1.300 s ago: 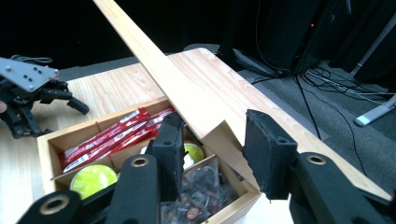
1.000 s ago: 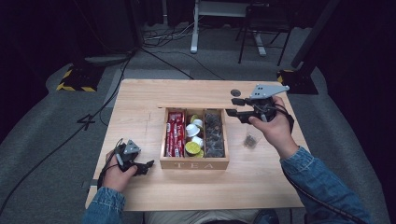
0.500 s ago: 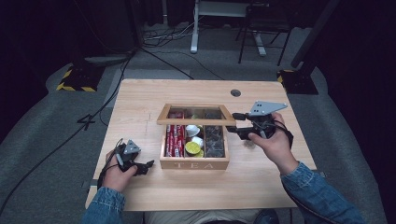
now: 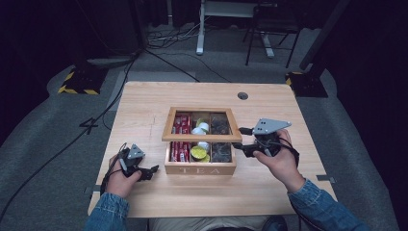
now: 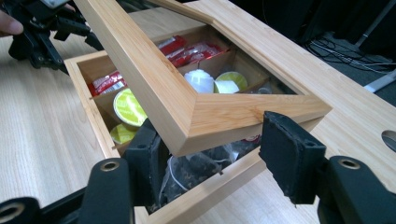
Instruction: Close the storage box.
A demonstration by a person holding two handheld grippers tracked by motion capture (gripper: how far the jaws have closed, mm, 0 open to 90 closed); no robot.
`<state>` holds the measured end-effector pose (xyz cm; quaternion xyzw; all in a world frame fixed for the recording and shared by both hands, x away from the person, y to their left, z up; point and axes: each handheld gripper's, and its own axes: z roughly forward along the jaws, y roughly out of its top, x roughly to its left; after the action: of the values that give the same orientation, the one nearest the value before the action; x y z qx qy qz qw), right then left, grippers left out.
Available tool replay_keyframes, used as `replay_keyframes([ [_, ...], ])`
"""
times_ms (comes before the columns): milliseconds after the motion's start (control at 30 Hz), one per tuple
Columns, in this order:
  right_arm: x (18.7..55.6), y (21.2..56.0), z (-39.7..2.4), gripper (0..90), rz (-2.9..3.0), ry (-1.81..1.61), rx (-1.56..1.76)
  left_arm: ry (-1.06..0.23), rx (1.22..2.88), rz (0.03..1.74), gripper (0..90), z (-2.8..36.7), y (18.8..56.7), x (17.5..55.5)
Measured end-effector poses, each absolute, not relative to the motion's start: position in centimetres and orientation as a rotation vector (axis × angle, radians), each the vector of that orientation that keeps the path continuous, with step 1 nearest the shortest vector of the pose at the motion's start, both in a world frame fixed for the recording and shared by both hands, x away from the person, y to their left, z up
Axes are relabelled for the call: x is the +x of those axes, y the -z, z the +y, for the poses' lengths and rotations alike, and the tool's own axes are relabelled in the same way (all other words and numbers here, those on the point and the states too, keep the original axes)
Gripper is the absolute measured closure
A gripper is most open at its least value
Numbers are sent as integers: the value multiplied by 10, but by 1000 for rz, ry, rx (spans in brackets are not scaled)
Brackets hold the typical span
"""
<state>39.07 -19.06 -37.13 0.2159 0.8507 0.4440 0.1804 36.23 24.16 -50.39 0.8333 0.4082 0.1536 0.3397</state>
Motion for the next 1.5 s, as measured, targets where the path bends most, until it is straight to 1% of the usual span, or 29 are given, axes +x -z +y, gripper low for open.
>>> replay_keyframes([
  [467, 378, 395, -189, 396, 2405, -1197, 607, -399, 2170, 1063, 162, 242, 504, 362],
  [600, 377, 405, -189, 416, 2427, -1186, 615, -399, 2171, 1062, 162, 242, 504, 362],
  [900, 375, 417, -190, 424, 2457, -1178, 636, -399, 2171, 1062, 162, 242, 504, 362],
  [933, 375, 418, -190, 429, 2461, -1179, 639, -399, 2171, 1062, 162, 242, 504, 362],
  [967, 376, 419, -190, 478, 2476, -1182, 640, -399, 2171, 1062, 162, 242, 504, 362],
  [1000, 376, 420, -190, 494, 2500, -1199, 641, -399, 2171, 1062, 162, 242, 504, 362],
  [1100, 375, 424, -188, 493, 2517, -1183, 636, -399, 2171, 1062, 162, 242, 504, 362],
  [1267, 375, 426, -188, 468, 2535, -1178, 657, -399, 2171, 1062, 162, 242, 504, 362],
  [1367, 373, 427, -187, 382, 2545, -1133, 662, -399, 2171, 1062, 162, 242, 504, 362],
  [1433, 372, 427, -186, 362, 2533, -1116, 645, -399, 2171, 1062, 162, 242, 504, 362],
  [1500, 371, 428, -184, 322, 2551, -1072, 632, -399, 2171, 1063, 162, 242, 504, 362],
])
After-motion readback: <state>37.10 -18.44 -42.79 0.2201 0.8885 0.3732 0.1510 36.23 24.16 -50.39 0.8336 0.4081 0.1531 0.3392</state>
